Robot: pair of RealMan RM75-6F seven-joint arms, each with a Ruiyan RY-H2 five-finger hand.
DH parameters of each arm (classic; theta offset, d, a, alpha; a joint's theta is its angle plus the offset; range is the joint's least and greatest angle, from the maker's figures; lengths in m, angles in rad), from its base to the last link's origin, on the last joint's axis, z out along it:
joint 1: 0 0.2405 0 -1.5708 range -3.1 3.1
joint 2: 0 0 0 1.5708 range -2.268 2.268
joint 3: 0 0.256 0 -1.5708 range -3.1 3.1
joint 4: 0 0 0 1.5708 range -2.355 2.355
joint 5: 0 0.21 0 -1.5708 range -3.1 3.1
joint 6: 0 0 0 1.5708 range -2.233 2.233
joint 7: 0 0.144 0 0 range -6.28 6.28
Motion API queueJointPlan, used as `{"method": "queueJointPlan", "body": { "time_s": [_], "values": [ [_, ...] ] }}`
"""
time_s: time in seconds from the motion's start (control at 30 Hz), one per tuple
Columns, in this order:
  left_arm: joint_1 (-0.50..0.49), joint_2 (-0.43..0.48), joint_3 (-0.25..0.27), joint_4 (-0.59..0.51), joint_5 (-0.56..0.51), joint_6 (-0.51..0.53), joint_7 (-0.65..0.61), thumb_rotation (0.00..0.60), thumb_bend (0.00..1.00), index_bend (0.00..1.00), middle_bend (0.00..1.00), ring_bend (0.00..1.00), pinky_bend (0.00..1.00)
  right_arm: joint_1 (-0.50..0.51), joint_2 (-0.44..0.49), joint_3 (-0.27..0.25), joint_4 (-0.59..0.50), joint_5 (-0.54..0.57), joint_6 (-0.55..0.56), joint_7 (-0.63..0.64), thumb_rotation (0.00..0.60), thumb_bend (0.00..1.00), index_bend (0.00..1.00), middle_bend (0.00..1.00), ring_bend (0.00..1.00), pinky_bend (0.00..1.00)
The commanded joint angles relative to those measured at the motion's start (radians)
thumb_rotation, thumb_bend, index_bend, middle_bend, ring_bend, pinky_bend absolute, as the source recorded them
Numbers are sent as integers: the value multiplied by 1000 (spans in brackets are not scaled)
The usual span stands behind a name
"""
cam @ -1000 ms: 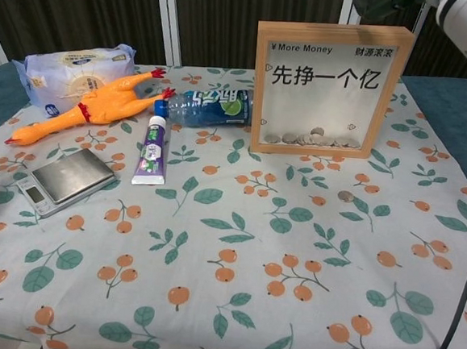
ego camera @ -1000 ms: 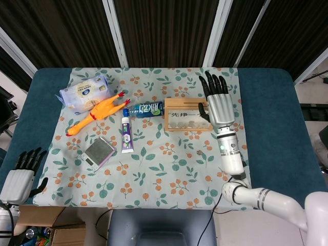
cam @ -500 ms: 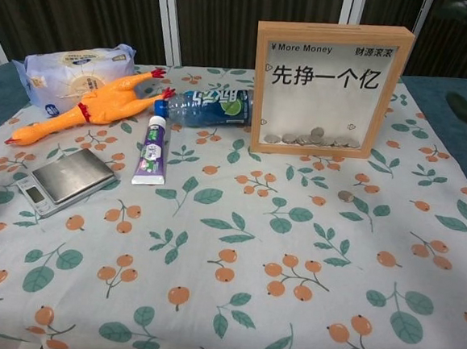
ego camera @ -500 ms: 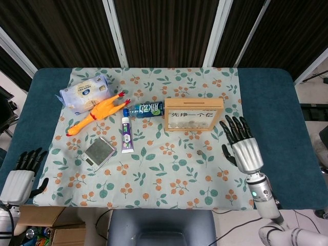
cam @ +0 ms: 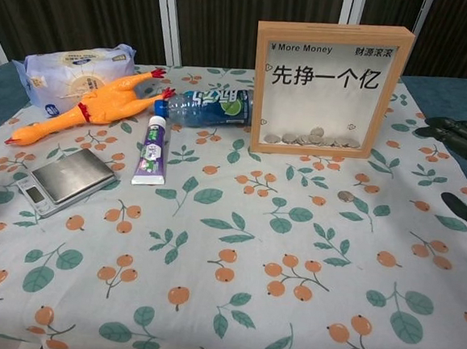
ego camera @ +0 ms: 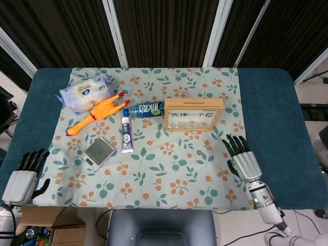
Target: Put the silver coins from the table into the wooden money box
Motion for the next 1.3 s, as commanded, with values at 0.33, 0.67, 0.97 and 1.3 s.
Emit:
{"method": "queueJointPlan", "body": {
  "time_s": [0.33, 0.67, 0.97, 1.3],
  "values": [
    [7, 0, 2, 13, -5, 3, -15, 600, 375, 0, 0, 0, 0, 69, -106, 75, 39, 53, -142, -113, 600, 551, 109, 40, 0, 0],
    [11, 4, -1, 23, -10, 8, -35, 600, 376, 0, 0, 0, 0, 98, -171, 104, 79, 60, -177, -120, 600, 549, 409, 39, 0, 0],
    [12, -2, 2, 38, -13, -1, -51, 600, 376, 0, 0, 0, 0, 111, -218, 115, 114, 70, -199, -139, 600, 521, 469, 46, 0, 0],
    [12, -4, 4, 57, -10, -3, -74, 600, 377, 0, 0, 0, 0, 124, -257, 127, 146, 68, -204, -123, 600, 439, 474, 55, 0, 0]
  ]
}}
